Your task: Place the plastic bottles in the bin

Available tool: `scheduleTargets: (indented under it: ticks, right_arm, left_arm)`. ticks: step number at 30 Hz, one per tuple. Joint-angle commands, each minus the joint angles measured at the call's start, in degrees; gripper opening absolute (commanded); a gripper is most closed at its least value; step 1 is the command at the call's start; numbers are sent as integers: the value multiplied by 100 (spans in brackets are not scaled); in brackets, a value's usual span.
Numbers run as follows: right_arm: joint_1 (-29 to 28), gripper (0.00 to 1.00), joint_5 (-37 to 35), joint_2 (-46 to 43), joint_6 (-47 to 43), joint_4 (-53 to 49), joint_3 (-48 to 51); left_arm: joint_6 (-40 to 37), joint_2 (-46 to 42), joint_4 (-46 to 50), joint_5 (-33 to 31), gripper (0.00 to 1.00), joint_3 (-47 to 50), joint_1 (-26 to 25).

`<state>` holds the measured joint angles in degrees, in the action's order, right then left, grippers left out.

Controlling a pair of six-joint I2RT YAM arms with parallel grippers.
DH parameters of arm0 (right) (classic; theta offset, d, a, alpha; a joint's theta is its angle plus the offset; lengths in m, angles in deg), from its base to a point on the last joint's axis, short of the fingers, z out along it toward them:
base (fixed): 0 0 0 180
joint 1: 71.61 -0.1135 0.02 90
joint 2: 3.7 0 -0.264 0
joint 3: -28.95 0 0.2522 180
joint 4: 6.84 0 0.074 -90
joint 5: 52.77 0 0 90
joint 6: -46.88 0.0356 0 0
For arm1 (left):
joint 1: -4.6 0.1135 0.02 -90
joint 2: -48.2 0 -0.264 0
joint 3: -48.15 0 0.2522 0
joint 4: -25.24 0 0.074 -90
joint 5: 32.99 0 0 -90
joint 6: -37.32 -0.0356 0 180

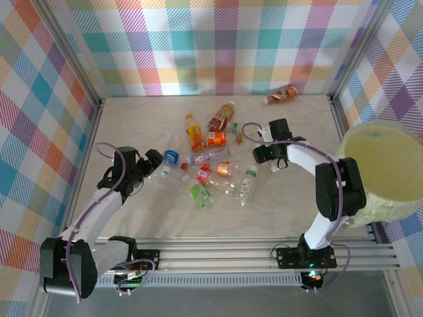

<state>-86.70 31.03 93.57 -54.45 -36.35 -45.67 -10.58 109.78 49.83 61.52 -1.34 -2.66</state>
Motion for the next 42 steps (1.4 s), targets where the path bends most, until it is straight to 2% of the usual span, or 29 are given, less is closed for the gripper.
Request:
scheduleTargets:
  ticks: [1,6,13,16,21,25,32,37,42]
  right_arm:
    - [-44,70,51,-501,299,400,217]
    - [-44,66,171,-1115,803,772,583]
    - [-46,66,353,-1982,1413,1206,975]
    - [-45,65,391,-2478,1682,1232,988]
    - [-44,64,-97,-3441,2143,1058,847]
    - [-45,64,-475,-3978,2233,603,469]
    - [-15,64,-2077,-4291,1817,-720,-656]
    - [260,64,-2495,-4555,1271,-1114,-1074]
    - [885,64,-2896,-4730,926,-1680,-1455]
  left_arm:
    - [-166,94,-294,194,100,-196,-146]
    - [-339,299,-413,261,100,-361,-441]
    - [-431,510,-386,-95,100,-518,-957]
    - [-535,551,-525,-17,100,-586,-1179]
    - [-1040,673,-706,448,100,-1016,-1752]
    - [-1416,876,-947,1124,100,-1489,-2235]
    - [-2190,1401,-964,1973,100,-2473,-3140]
    - [-2651,1776,-766,2146,100,-3127,-3713]
    - [-2623,2022,-889,1938,100,-3370,-3943]
